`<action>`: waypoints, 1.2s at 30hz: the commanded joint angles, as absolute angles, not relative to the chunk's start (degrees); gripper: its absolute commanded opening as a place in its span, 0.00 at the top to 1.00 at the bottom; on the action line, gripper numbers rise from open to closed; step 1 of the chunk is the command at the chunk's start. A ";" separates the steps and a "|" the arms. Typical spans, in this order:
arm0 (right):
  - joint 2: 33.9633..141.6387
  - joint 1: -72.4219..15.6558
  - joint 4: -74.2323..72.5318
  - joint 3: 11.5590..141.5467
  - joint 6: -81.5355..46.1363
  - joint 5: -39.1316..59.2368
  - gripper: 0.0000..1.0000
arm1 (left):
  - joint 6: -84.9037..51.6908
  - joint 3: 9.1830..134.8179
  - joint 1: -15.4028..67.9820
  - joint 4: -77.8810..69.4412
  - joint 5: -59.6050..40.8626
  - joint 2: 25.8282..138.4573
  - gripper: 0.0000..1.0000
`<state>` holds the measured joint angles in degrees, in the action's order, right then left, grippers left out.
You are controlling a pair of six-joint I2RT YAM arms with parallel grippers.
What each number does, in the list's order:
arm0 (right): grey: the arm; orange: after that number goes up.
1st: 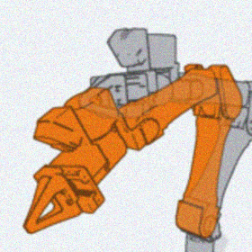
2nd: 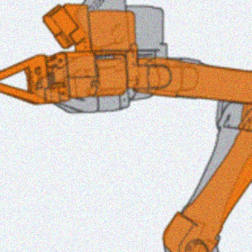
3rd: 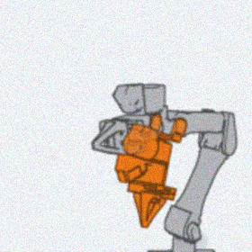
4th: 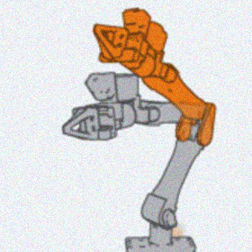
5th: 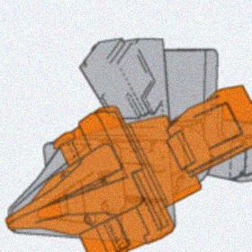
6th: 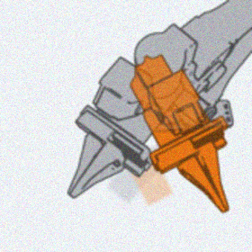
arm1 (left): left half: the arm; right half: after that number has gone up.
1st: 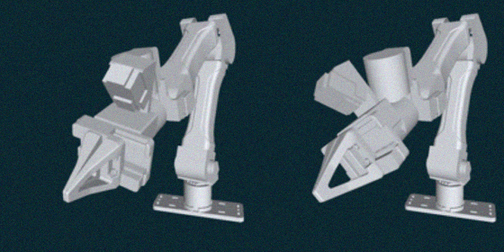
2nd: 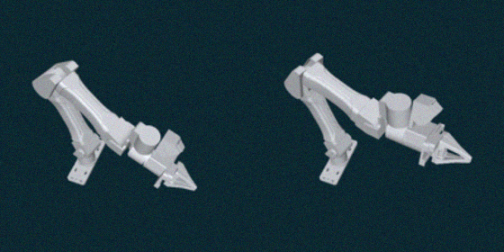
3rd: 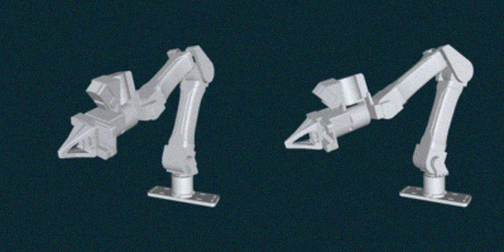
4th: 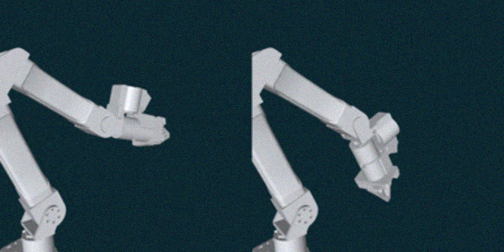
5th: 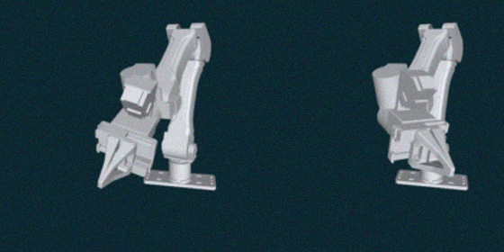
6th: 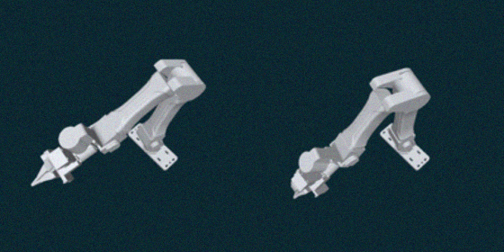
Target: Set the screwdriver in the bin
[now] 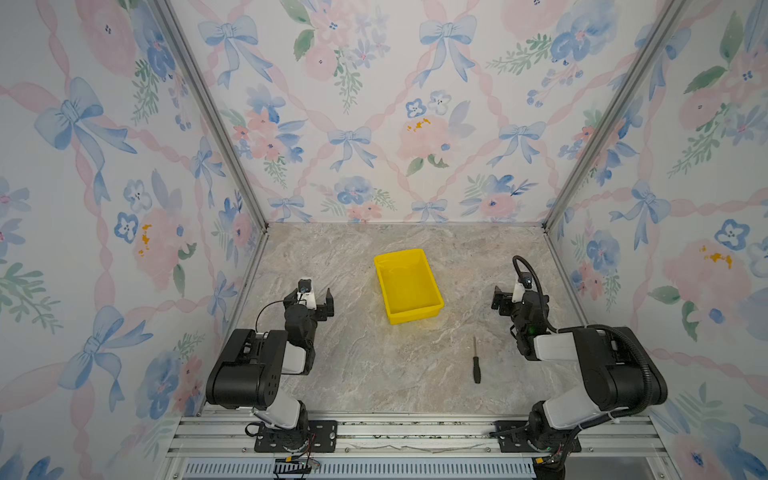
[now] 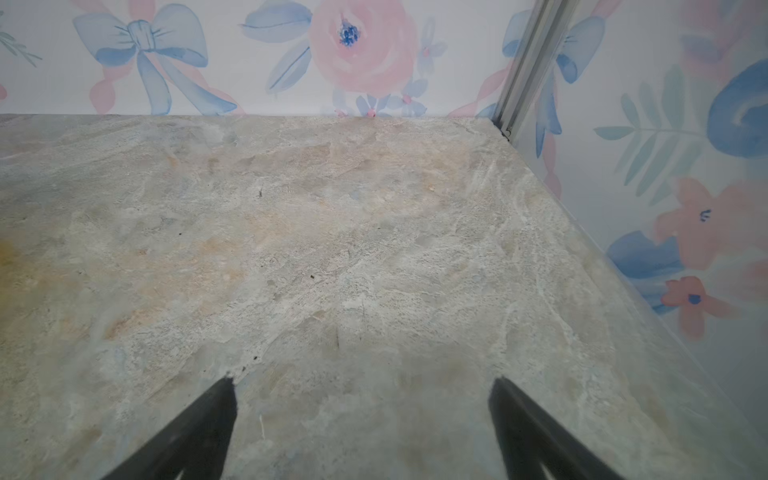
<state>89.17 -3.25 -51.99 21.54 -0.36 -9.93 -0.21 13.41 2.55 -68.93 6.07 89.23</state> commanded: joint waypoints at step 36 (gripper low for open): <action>82.07 -3.87 -44.71 23.07 0.14 -9.97 0.03 | -1.71 13.09 2.20 -67.24 7.48 85.27 0.02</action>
<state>85.27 -3.22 -47.33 21.96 -0.36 -9.89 -0.64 13.41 2.52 -67.70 6.68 87.90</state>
